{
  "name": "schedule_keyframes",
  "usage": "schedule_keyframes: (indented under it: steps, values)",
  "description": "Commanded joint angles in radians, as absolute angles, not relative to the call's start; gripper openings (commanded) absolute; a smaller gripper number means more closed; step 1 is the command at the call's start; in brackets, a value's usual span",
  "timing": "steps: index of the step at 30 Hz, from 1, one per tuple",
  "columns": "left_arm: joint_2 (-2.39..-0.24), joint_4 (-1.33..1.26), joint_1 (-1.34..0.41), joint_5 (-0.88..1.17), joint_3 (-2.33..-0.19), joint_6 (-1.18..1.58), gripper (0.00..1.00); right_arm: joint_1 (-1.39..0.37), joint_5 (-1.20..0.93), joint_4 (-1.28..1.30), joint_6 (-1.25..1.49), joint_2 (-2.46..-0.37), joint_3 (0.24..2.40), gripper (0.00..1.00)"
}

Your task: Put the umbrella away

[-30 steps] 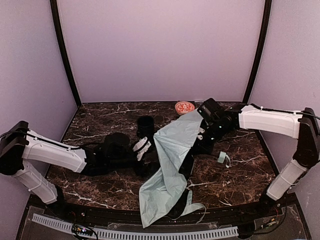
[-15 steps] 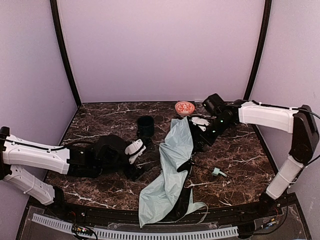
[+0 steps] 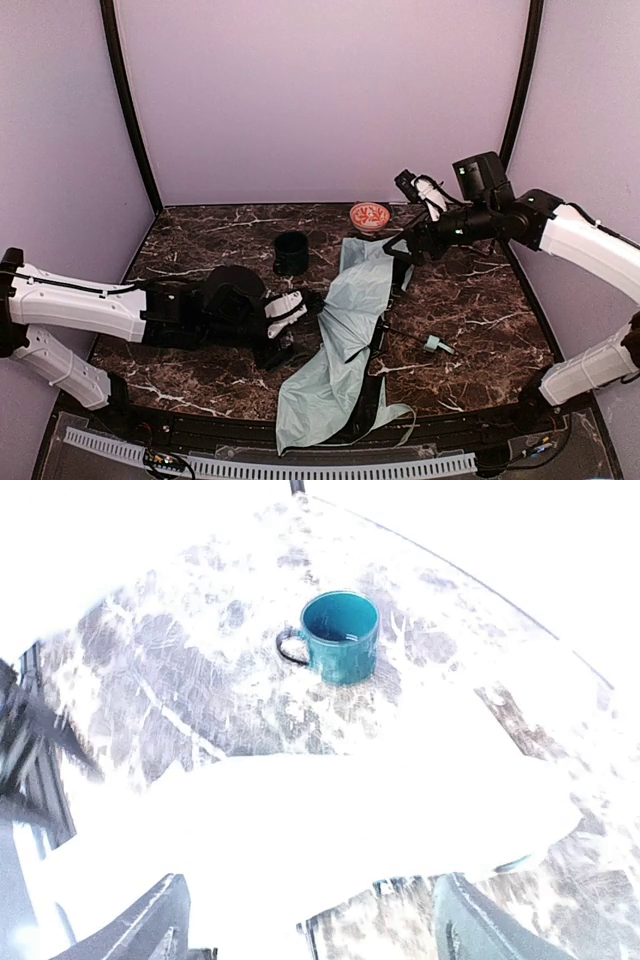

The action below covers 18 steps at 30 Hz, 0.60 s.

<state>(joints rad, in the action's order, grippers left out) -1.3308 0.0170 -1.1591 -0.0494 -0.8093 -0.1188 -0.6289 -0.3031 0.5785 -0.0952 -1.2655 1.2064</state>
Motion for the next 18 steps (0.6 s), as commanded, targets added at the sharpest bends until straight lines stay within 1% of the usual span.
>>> schedule_keyframes:
  steps: [1,4,7,8,11,14,16,18]
  values:
    - [-1.351,0.130,-1.197,0.121,-0.818,-0.217,0.66,-0.649,-0.304,0.310,0.094,-1.381,1.114,0.82]
    - [-1.381,0.147,-1.201,0.082,-0.824,-0.213,0.72,-0.655,-0.297,0.267,0.131,-1.514,1.123,0.81]
    - [-1.414,0.147,-1.200,0.059,-0.825,-0.209,0.75,-0.687,-0.241,0.379,0.092,-1.642,1.219,0.81]
    - [-1.424,0.142,-1.200,0.055,-0.825,-0.206,0.75,-0.699,-0.211,0.410,0.080,-1.647,1.246,0.82]
    - [-1.450,0.123,-1.200,0.037,-0.832,-0.194,0.75,-0.711,-0.117,0.474,0.064,-1.586,1.268,0.85]
    - [-1.467,0.110,-1.200,-0.011,-0.845,-0.172,0.76,-0.711,0.033,0.586,0.097,-1.474,1.266,0.85]
    - [-1.472,0.107,-1.198,-0.055,-0.851,-0.141,0.78,-0.709,0.100,0.648,0.146,-1.401,1.232,0.85]
    - [-1.475,0.105,-1.188,-0.035,-0.850,-0.120,0.82,-0.709,0.107,0.688,0.210,-1.337,1.171,0.85]
